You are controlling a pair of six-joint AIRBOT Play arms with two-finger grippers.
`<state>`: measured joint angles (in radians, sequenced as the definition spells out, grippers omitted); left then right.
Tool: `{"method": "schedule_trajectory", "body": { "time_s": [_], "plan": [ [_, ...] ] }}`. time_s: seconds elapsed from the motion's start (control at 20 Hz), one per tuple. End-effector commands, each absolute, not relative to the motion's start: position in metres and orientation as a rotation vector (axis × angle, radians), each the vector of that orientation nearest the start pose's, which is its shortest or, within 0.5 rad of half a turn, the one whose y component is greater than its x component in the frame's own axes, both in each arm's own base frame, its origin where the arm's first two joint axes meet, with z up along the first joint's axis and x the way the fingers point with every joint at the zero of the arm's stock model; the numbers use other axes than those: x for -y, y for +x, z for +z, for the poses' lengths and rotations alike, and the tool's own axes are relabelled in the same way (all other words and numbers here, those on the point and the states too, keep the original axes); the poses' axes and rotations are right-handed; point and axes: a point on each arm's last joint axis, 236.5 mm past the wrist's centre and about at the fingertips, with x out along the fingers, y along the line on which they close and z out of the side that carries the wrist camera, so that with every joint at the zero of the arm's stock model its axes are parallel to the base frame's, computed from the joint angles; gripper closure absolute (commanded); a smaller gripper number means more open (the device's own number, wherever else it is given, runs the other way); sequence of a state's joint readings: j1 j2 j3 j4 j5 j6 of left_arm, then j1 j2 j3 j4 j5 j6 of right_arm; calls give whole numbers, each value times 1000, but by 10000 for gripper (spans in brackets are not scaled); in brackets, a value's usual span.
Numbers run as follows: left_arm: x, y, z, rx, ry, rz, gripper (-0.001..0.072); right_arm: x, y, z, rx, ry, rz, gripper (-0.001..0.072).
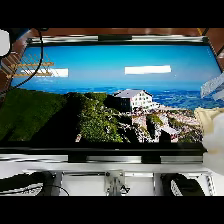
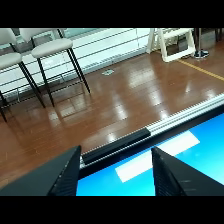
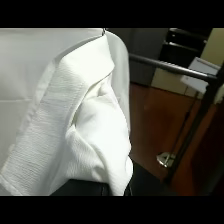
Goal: Fold the shirts.
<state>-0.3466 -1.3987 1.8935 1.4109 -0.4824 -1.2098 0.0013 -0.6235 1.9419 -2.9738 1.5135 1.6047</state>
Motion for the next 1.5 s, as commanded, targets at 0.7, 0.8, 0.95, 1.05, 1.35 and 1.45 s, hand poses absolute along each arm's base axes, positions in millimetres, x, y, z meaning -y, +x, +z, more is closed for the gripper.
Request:
{"method": "schedule_trajectory", "body": {
  "time_s": [0.7, 0.8, 0.95, 1.05, 1.35, 1.45],
  "plan": [
    [195, 513, 406, 61, 215, -401, 170, 264, 119, 530, -64, -254, -1513, 610],
    [190, 515, 405, 60, 214, -391, 170, 281, 114, 519, -117, -248, -1586, 610],
    [184, 517, 405, 59, 214, -381, 170, 295, 84, 520, -113, -242, -1705, 610],
    [184, 517, 405, 58, 214, -381, 170, 305, 73, 524, -81, -234, -1726, 611],
    [184, 518, 405, 58, 215, -381, 170, 319, 126, 551, 16, -384, -1557, 611],
    [184, 517, 405, 59, 215, -380, 170, 329, 143, 545, -6, -396, -1534, 611]
  ]
}}
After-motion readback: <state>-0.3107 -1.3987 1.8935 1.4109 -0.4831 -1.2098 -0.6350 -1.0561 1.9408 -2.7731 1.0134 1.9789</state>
